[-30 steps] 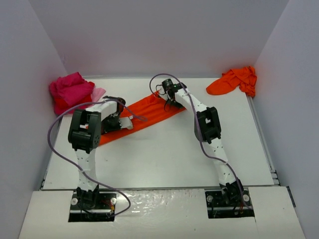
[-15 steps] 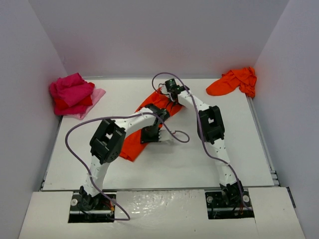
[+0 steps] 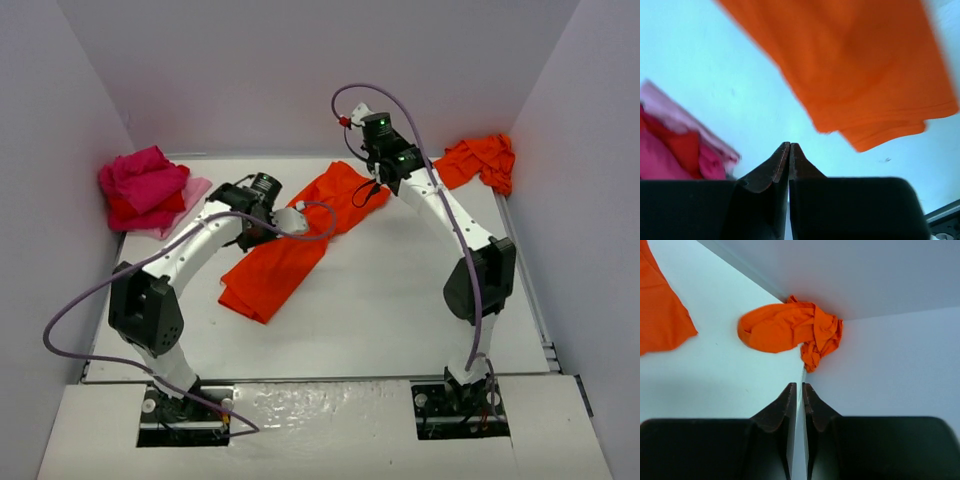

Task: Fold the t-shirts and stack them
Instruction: Fold the tshirt

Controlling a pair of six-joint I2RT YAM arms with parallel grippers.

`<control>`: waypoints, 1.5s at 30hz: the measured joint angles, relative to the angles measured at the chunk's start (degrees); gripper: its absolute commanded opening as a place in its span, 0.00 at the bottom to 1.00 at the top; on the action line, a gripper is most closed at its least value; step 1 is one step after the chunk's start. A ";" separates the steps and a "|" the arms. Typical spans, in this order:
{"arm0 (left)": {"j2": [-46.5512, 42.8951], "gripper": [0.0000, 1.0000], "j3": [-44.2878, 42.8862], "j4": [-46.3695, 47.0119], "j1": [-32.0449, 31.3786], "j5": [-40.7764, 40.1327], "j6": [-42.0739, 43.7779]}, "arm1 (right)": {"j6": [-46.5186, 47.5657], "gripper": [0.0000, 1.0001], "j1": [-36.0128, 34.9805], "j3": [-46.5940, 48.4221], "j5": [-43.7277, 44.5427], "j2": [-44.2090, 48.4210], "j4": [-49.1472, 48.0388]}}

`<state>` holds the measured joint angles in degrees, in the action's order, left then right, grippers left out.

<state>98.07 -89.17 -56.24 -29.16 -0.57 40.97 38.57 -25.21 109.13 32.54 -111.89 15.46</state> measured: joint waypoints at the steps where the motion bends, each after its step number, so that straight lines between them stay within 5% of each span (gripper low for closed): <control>1: -0.03 0.00 1.77 1.04 2.35 -1.56 0.57 | -0.20 0.04 0.00 -2.96 0.31 2.61 -0.21; 9: 10.69 0.00 13.51 9.62 12.01 -12.13 4.49 | -2.55 0.05 0.19 -23.32 -5.01 13.87 3.75; 19: 16.06 0.00 13.01 10.61 10.32 -12.94 7.06 | -3.09 0.07 1.27 -26.89 -12.11 25.89 6.66; 34: 16.76 0.00 14.84 -4.34 -17.42 -8.77 5.16 | -5.19 0.08 1.62 -26.98 -17.87 26.59 7.56; 45: 17.29 0.00 0.47 -7.32 -30.23 3.01 -0.77 | -5.19 0.09 1.62 -28.06 -18.64 26.59 8.20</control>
<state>115.36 -88.70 -63.56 -59.39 2.43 40.21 33.39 -23.59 81.06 13.91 -85.30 23.66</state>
